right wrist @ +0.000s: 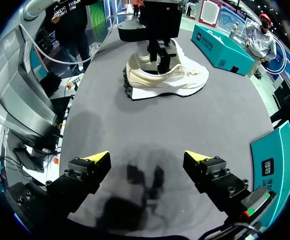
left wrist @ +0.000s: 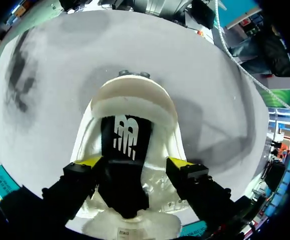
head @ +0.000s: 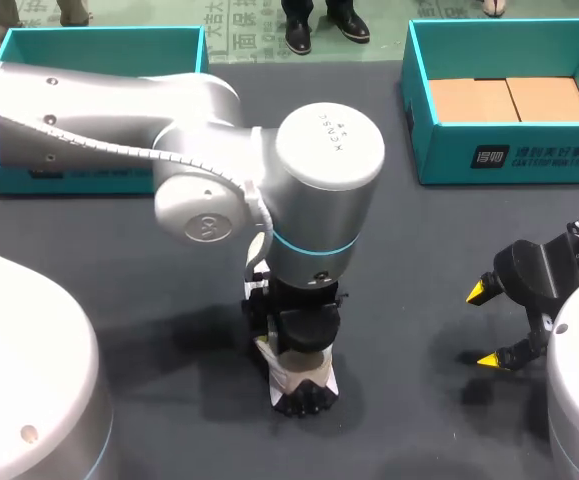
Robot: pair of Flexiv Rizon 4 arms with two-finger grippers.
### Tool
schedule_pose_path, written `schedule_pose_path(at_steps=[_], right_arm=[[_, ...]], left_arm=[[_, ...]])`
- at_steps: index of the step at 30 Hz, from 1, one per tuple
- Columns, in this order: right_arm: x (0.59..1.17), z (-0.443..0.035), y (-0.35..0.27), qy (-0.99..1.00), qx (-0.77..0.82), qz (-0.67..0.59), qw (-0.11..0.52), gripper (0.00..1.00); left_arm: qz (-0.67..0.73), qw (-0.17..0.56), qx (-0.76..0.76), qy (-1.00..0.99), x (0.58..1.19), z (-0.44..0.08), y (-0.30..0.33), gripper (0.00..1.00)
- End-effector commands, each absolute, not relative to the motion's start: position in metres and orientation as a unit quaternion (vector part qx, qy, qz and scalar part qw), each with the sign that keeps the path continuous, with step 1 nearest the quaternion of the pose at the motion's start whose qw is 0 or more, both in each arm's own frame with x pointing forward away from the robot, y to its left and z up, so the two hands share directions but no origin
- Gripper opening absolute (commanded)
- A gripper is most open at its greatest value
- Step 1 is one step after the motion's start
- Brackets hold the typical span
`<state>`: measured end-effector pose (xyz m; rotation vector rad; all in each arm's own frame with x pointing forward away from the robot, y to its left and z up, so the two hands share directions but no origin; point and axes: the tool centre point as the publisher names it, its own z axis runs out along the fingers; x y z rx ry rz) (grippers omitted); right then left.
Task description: Take the shoe out of the shoebox, open the shoe tongue, remove and reinsert the insole, then place the shoe into the shoebox
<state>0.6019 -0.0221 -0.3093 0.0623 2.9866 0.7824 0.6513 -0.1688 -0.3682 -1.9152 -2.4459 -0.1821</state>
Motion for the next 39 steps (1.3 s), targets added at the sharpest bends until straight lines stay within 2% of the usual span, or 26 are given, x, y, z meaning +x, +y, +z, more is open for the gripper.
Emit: schedule_pose_path(at_steps=[1, 13, 24, 39], right_arm=[[0.599, -0.309, -0.022, 0.967, 0.021, 0.253, 0.029, 1.0], [0.599, -0.309, -0.022, 0.967, 0.021, 0.253, 0.029, 1.0], [0.599, -0.309, -0.022, 0.967, 0.021, 0.253, 0.029, 1.0], [0.599, -0.309, -0.022, 0.967, 0.021, 0.253, 0.029, 1.0]], left_arm=[[-0.059, 0.013, -0.614, -0.787, 0.652, -0.366, -0.164, 1.0], [-0.035, 0.025, -0.618, -0.785, 0.662, -0.354, -0.16, 1.0], [-0.047, 0.029, -0.651, -0.757, 0.64, -0.363, -0.174, 1.0], [-0.004, 0.042, -0.628, -0.777, 0.674, -0.35, -0.165, 1.0]])
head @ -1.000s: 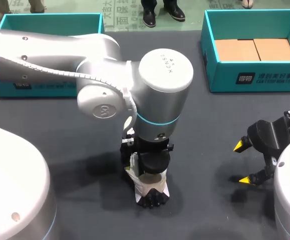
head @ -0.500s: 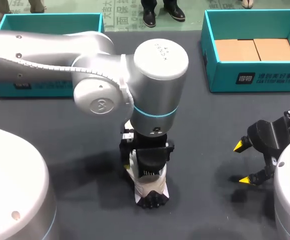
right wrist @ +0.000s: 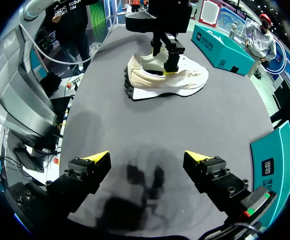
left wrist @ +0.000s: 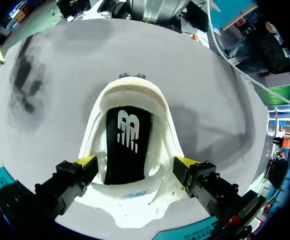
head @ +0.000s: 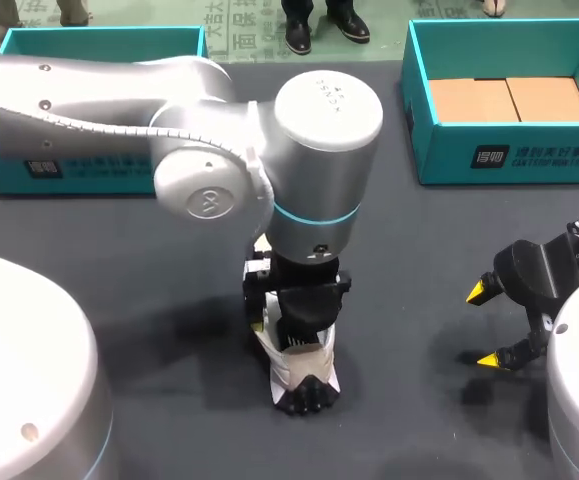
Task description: Take the shoe out of the shoebox, open the shoe tongue, remove and reinsert the insole, then place the shoe into the shoebox
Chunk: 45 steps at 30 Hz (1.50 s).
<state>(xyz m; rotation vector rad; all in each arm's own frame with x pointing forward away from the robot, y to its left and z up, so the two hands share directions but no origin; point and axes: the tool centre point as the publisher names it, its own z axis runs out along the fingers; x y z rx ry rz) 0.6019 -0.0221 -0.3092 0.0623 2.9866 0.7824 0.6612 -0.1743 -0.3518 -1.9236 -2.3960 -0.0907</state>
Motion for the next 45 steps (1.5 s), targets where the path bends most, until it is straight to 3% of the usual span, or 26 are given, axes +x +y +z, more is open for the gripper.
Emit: schedule_pose_path(at_steps=[1, 12, 30, 45], right_arm=[[0.599, -0.309, -0.022, 0.967, 0.021, 0.253, 0.029, 1.0], [0.599, -0.309, -0.022, 0.967, 0.021, 0.253, 0.029, 1.0], [0.599, -0.309, -0.022, 0.967, 0.021, 0.253, 0.029, 1.0], [0.599, -0.309, -0.022, 0.967, 0.021, 0.253, 0.029, 1.0]], left_arm=[[-0.004, 0.042, -0.627, -0.778, 0.674, -0.35, -0.165, 1.0], [-0.005, 0.019, -0.631, -0.775, 0.665, -0.345, -0.166, 1.0], [0.02, 0.035, -0.597, -0.801, 0.715, -0.333, -0.16, 1.0], [0.027, 0.023, -0.592, -0.805, 0.748, -0.29, -0.147, 1.0]])
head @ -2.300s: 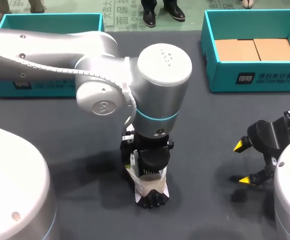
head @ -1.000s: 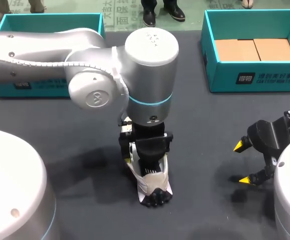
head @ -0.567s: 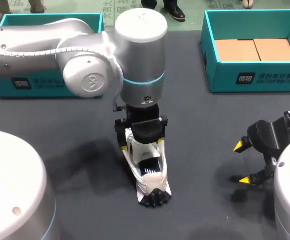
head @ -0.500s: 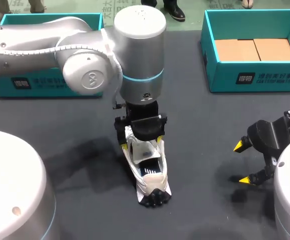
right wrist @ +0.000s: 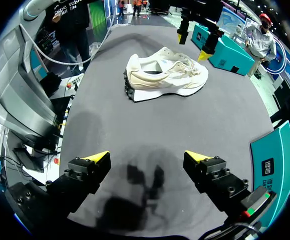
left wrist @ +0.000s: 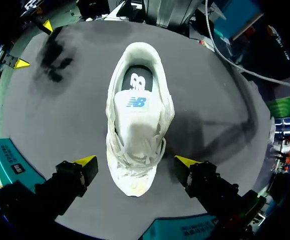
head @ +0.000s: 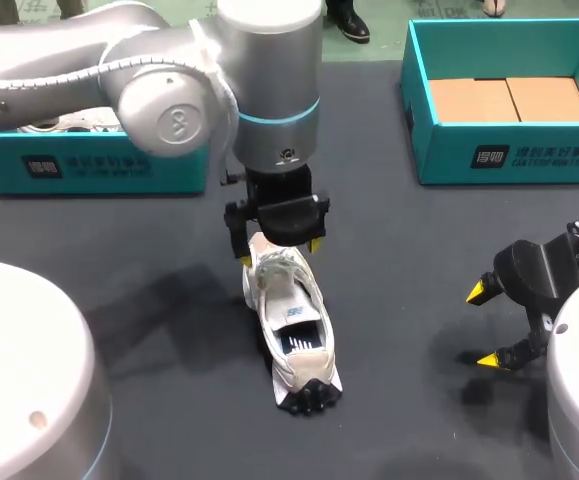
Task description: Take the shoe out of the shoebox, open the shoe tongue, remove and reinsert the insole, then place the shoe into the shoebox
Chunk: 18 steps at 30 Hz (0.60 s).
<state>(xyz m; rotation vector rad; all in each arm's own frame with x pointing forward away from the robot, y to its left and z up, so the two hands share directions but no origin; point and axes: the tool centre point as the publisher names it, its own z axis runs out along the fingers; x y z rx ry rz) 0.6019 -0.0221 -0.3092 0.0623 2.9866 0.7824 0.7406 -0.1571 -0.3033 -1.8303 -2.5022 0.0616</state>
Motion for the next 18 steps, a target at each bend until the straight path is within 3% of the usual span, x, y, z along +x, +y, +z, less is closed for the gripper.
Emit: schedule_pose_path(at_steps=[1, 2, 5, 13, 18], right_arm=[[0.599, -0.309, -0.022, 0.967, 0.021, 0.253, 0.029, 1.0], [0.599, -0.309, -0.022, 0.967, 0.021, 0.253, 0.029, 1.0], [0.599, -0.309, -0.022, 0.967, 0.021, 0.253, 0.029, 1.0], [0.599, -0.309, -0.022, 0.967, 0.021, 0.253, 0.029, 1.0], [0.599, -0.309, -0.022, 0.967, 0.021, 0.253, 0.029, 1.0]], left_arm=[[0.027, 0.025, -0.593, -0.804, 0.75, -0.289, -0.146, 0.82], [0.028, 0.026, -0.593, -0.804, 0.752, -0.287, -0.146, 0.39], [0.031, 0.03, -0.596, -0.802, 0.756, -0.284, -0.143, 0.01], [0.049, 0.039, -0.604, -0.795, 0.751, -0.285, -0.141, 0.0], [0.046, 0.045, -0.611, -0.789, 0.736, -0.295, -0.149, 0.15]])
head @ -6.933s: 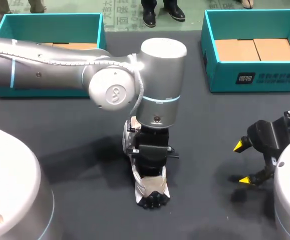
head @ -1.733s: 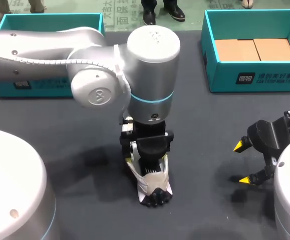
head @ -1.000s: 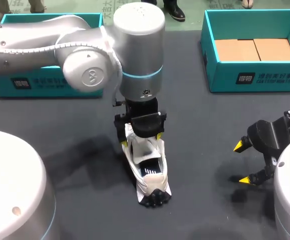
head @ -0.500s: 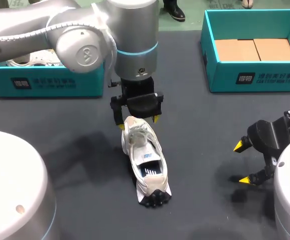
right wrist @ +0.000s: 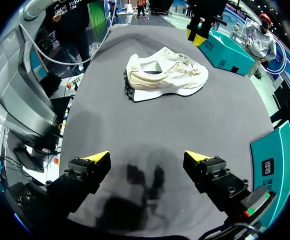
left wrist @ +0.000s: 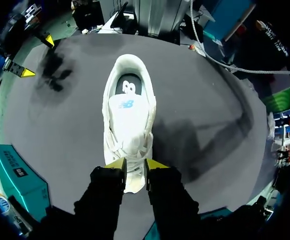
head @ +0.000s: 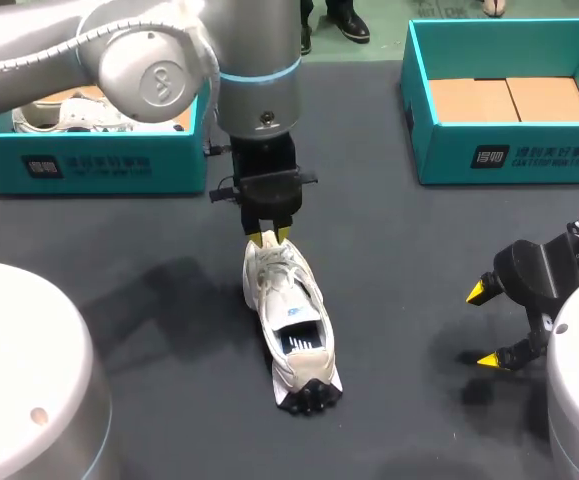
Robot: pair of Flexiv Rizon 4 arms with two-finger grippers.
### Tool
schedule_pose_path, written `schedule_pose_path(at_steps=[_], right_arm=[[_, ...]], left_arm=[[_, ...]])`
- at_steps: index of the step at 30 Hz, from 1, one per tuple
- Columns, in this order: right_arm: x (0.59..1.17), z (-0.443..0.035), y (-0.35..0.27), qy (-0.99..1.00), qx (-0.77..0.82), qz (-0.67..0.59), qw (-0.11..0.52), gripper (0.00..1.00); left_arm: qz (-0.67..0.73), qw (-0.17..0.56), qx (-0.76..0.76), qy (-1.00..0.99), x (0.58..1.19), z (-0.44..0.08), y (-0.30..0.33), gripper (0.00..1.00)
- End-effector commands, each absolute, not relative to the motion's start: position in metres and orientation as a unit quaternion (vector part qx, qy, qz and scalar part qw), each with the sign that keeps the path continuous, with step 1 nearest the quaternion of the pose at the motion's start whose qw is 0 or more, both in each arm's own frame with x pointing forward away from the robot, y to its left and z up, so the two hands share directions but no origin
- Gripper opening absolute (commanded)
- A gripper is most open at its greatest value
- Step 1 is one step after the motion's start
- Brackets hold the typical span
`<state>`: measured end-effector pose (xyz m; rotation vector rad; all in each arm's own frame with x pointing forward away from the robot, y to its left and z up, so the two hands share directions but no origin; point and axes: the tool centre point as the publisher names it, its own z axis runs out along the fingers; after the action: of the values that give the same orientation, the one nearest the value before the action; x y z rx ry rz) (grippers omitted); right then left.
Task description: Take the shoe out of the shoebox, open the shoe tongue, remove and reinsert the insole, then place the shoe into the shoebox
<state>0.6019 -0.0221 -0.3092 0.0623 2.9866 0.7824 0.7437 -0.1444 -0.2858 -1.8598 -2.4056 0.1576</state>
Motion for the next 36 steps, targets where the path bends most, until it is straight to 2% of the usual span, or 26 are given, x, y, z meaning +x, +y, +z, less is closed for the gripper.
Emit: schedule_pose_path(at_steps=[1, 4, 6, 8, 36], right_arm=[[0.599, -0.309, -0.022, 0.967, 0.021, 0.253, 0.029, 1.0], [0.599, -0.309, -0.022, 0.967, 0.021, 0.253, 0.029, 1.0], [0.599, -0.309, -0.022, 0.967, 0.021, 0.253, 0.029, 1.0], [0.599, -0.309, -0.022, 0.967, 0.021, 0.253, 0.029, 1.0], [0.599, -0.309, -0.022, 0.967, 0.021, 0.253, 0.029, 1.0]], left_arm=[[0.045, 0.045, -0.611, -0.789, 0.735, -0.296, -0.15, 0.16], [0.044, 0.05, -0.612, -0.788, 0.735, -0.297, -0.151, 0.18], [0.044, 0.051, -0.612, -0.788, 0.734, -0.298, -0.152, 0.26], [0.045, 0.052, -0.613, -0.787, 0.733, -0.298, -0.153, 0.28], [0.079, 0.096, -0.641, -0.757, 0.678, -0.367, -0.171, 0.34]])
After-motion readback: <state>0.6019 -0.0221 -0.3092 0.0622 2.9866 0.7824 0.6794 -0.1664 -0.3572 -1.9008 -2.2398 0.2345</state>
